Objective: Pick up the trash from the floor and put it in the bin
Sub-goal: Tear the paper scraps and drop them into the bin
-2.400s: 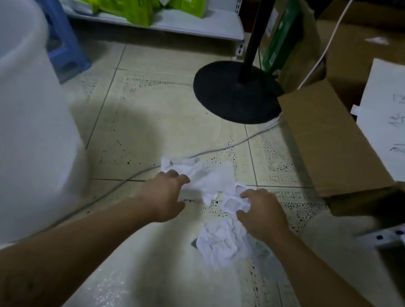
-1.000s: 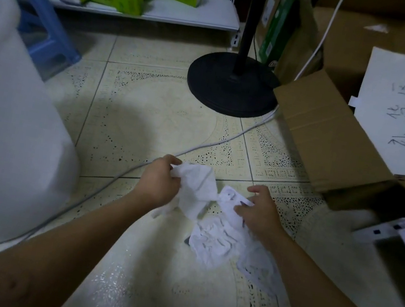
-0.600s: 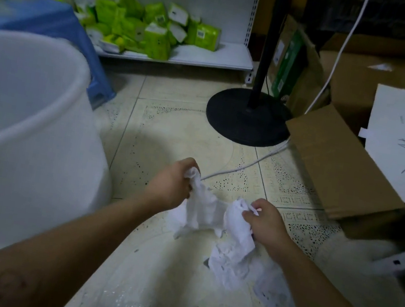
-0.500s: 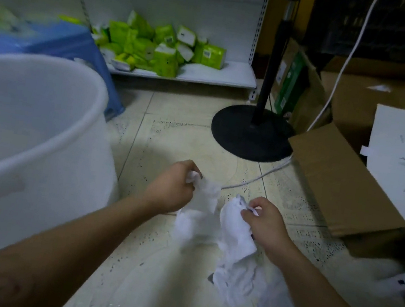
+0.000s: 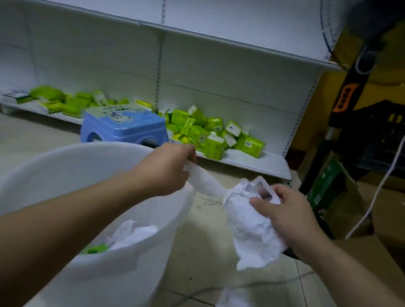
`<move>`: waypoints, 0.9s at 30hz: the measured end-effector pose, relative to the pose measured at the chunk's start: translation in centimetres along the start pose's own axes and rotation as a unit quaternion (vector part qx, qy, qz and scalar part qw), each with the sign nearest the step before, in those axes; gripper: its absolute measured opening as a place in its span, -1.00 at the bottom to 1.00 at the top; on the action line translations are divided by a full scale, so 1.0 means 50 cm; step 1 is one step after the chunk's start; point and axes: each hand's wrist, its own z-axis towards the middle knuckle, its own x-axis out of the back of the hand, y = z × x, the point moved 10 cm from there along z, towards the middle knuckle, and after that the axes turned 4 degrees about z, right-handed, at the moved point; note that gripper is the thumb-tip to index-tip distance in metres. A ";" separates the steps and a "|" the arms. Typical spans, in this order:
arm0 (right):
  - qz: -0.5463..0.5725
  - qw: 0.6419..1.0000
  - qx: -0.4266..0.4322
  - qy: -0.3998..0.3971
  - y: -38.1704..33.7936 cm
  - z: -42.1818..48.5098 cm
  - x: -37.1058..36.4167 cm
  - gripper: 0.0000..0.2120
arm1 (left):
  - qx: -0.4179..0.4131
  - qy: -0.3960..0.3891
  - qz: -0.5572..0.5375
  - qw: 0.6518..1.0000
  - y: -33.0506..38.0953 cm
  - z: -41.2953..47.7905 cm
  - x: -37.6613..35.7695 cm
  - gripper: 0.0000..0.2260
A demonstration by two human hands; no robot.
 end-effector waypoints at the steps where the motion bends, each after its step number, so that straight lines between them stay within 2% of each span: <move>1: -0.013 1.000 0.008 -0.012 -0.028 0.006 -0.031 -0.91 | 0.008 0.014 0.013 1.000 -0.034 -0.004 0.022 -0.84; 4: 0.019 0.999 0.040 -0.025 -0.097 0.022 -0.130 -0.86 | 0.046 0.023 0.043 0.998 -0.138 -0.033 0.052 -0.86; 7: 0.083 0.994 0.067 0.014 -0.150 0.043 -0.209 -0.82 | 0.096 0.013 0.089 0.991 -0.240 -0.072 0.066 -0.86; 9: 0.081 0.992 0.090 0.043 -0.178 0.054 -0.261 -0.80 | 0.112 0.014 0.105 0.988 -0.294 -0.097 0.076 -0.87; 12: -0.054 0.992 0.114 0.023 -0.190 0.058 -0.355 -0.81 | 0.124 -0.045 0.123 0.983 -0.352 -0.137 0.047 -0.76; 13: -0.119 0.987 0.104 -0.021 -0.176 0.055 -0.394 -0.77 | 0.129 -0.075 0.132 0.980 -0.365 -0.151 0.032 -0.65; 14: -0.195 0.973 0.084 -0.087 -0.151 0.047 -0.434 -0.60 | 0.125 -0.097 0.135 0.978 -0.370 -0.160 0.021 -0.54; 16: -0.346 0.909 0.062 -0.222 -0.088 0.013 -0.496 -0.13 | 0.098 -0.113 0.120 0.982 -0.358 -0.167 0.010 -0.43; 18: -0.425 0.862 0.090 -0.261 -0.069 -0.013 -0.504 0.06 | 0.058 -0.110 0.090 0.988 -0.321 -0.162 0.003 -0.42; 21: -0.457 0.849 0.119 -0.236 -0.092 -0.012 -0.441 0.04 | -0.014 -0.113 0.044 0.993 -0.228 -0.146 -0.016 -0.48; 27: -0.445 0.875 0.068 -0.176 -0.073 -0.018 -0.214 -0.07 | -0.119 -0.105 -0.026 0.987 -0.005 -0.117 -0.070 -0.47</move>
